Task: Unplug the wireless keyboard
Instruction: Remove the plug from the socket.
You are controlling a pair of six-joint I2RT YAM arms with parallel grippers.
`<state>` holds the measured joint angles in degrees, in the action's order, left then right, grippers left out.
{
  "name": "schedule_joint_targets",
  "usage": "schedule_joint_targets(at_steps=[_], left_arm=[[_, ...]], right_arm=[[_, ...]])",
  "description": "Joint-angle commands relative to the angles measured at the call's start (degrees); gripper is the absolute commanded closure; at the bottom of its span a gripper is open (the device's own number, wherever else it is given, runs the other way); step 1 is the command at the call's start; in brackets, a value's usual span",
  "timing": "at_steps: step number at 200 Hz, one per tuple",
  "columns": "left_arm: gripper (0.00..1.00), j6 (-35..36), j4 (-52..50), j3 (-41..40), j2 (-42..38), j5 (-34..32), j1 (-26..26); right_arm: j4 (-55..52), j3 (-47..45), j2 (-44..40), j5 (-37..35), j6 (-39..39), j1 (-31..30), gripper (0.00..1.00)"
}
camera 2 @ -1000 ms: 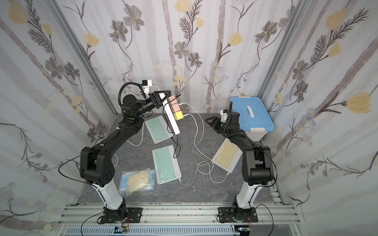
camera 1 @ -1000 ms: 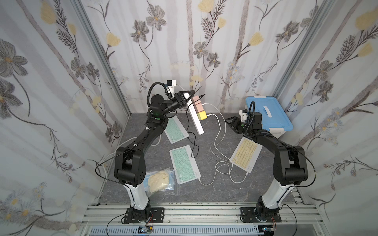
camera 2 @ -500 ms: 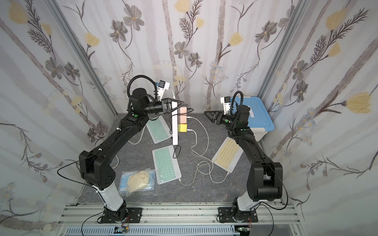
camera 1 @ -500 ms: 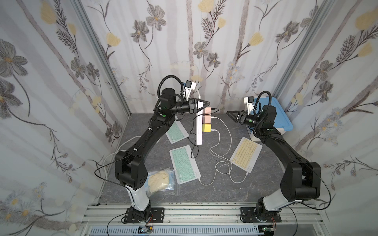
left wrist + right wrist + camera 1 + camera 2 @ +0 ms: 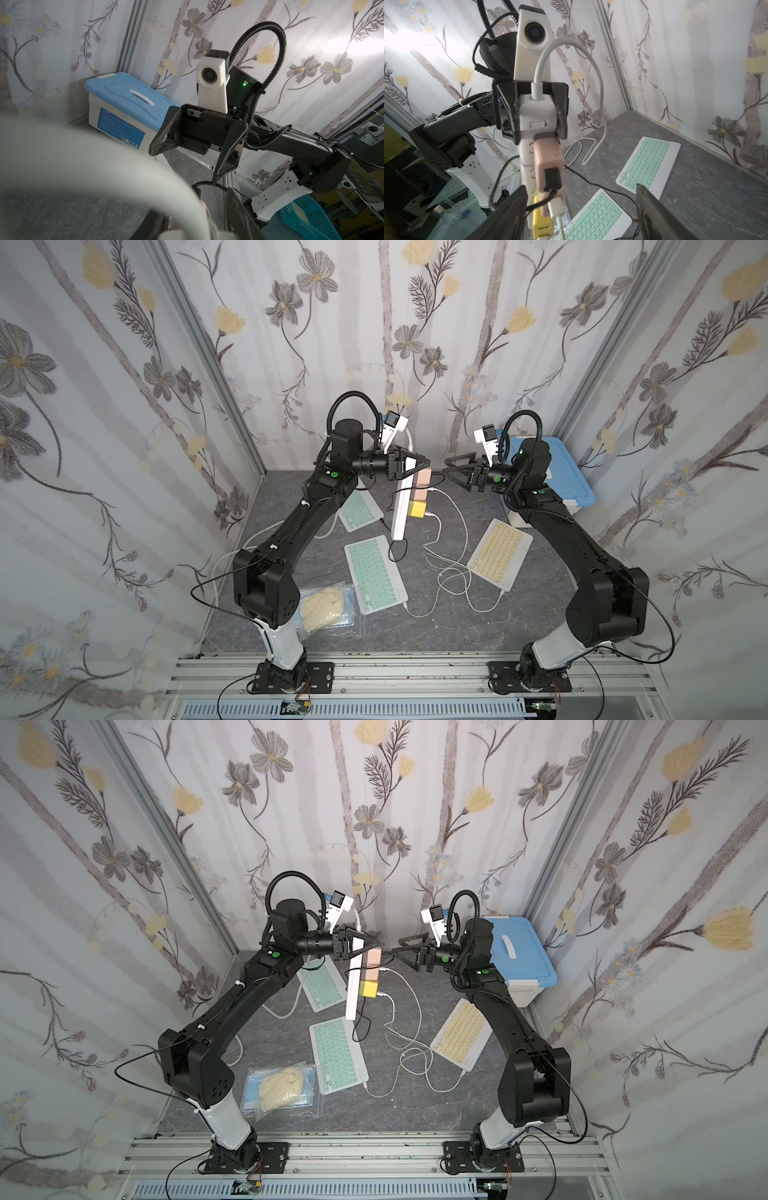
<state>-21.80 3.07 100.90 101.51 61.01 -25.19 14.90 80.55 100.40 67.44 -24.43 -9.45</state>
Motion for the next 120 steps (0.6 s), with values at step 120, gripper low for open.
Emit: schedule_joint_targets(at_steps=[120], left_arm=[[1.0, -2.5, 7.4, -0.3, -0.2, -0.4, -0.4]], right_arm=[[-1.2, 2.0, 3.3, 6.3, 0.5, -6.3, 0.48]])
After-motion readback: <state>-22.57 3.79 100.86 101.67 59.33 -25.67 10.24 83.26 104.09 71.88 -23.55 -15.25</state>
